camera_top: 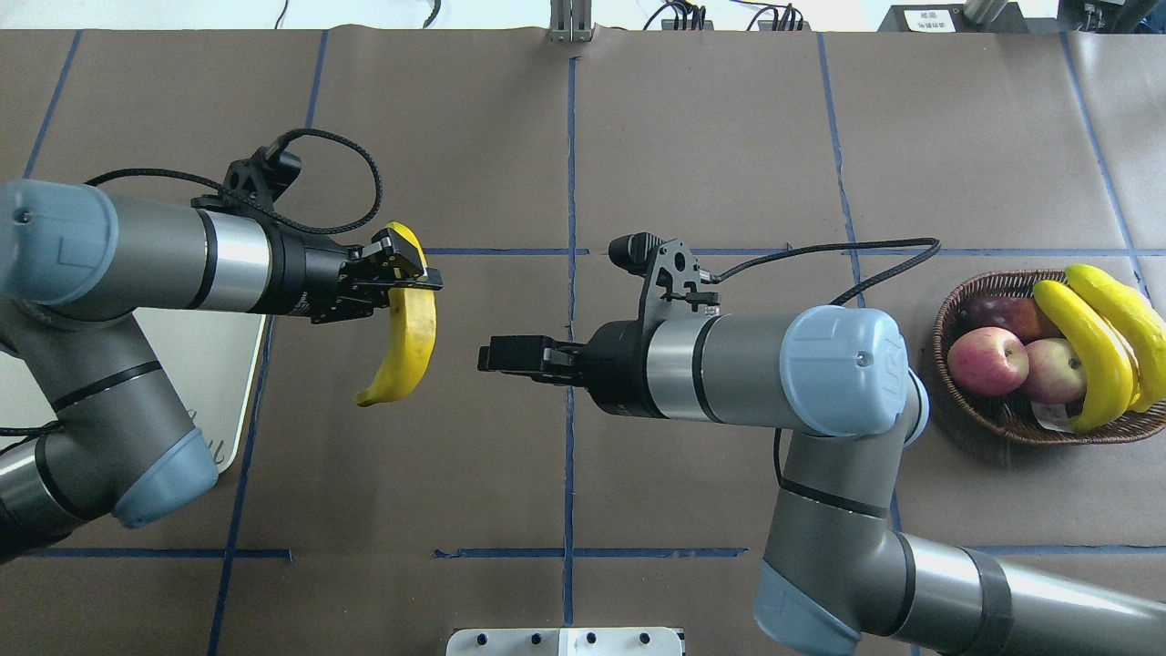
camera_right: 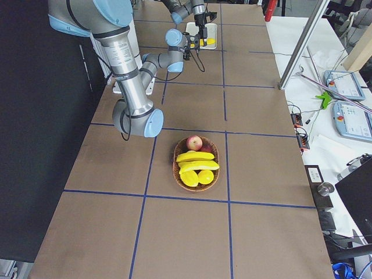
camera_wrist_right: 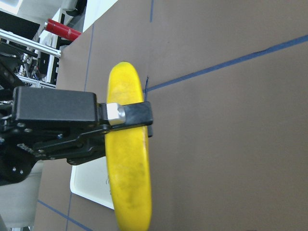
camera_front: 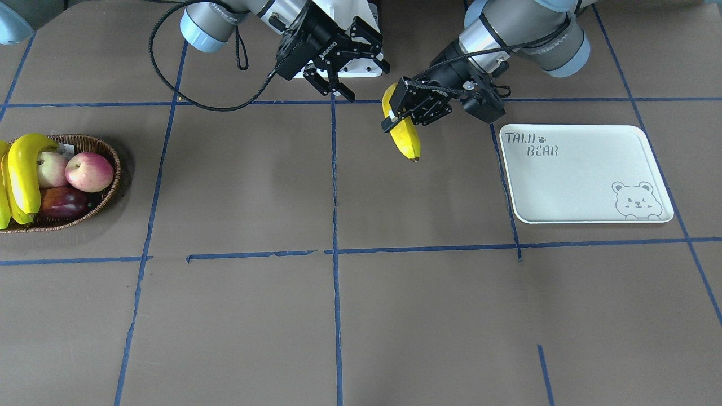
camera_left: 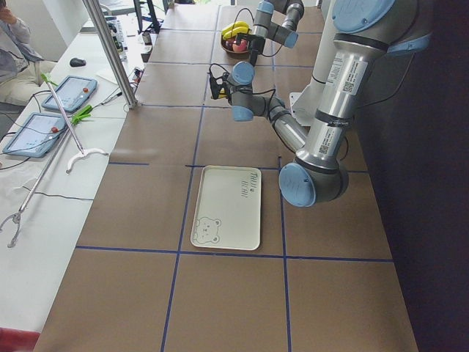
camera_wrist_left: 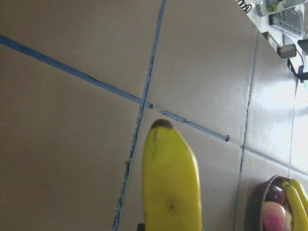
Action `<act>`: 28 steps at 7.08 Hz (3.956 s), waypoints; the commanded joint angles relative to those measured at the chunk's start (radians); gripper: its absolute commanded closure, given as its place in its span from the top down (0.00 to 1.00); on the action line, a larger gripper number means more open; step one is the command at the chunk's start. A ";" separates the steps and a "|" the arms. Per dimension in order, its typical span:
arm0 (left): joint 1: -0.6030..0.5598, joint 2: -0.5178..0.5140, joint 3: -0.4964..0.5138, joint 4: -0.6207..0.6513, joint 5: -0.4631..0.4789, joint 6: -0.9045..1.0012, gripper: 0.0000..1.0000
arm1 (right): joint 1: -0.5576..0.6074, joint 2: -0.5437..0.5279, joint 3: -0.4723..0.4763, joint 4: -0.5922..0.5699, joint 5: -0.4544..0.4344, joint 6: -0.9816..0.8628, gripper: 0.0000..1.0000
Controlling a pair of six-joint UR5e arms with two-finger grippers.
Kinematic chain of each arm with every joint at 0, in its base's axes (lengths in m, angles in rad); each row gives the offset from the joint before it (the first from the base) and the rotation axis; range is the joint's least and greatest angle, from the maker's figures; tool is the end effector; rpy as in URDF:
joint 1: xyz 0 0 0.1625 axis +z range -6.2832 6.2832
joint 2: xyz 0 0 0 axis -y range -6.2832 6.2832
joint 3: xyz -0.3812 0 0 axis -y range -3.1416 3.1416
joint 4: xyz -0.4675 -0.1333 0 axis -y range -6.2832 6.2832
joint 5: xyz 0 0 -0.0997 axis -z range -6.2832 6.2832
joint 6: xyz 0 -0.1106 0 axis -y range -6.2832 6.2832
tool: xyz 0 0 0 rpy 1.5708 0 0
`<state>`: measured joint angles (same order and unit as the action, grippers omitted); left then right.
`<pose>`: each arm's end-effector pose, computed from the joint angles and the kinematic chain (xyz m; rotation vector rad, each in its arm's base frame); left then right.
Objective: Transfer all bananas from basket to plate
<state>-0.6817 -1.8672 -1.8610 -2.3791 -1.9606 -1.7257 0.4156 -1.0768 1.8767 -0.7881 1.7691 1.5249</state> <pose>0.4230 -0.4608 0.1880 0.0455 1.4206 -0.4211 -0.5165 -0.3498 0.0618 0.2097 -1.5700 0.1322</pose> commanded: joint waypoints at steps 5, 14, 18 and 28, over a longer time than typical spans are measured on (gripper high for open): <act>-0.169 0.357 0.014 0.142 -0.006 0.049 0.00 | 0.161 -0.086 0.080 -0.475 0.181 -0.225 1.00; -0.404 0.364 0.439 -0.037 -0.153 0.517 0.34 | 0.446 -0.400 0.151 -0.553 0.392 -0.726 1.00; -0.412 0.417 0.425 -0.118 -0.251 0.573 1.00 | 0.448 -0.411 0.150 -0.553 0.392 -0.726 1.00; -0.575 0.404 0.189 -0.215 -0.466 0.658 1.00 | 0.592 -0.824 0.188 -0.427 0.319 -1.070 0.97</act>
<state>-1.2567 -1.4642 -1.6715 -2.5922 -2.4242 -1.0681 1.0075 -1.8800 2.0613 -1.2351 2.1131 0.4146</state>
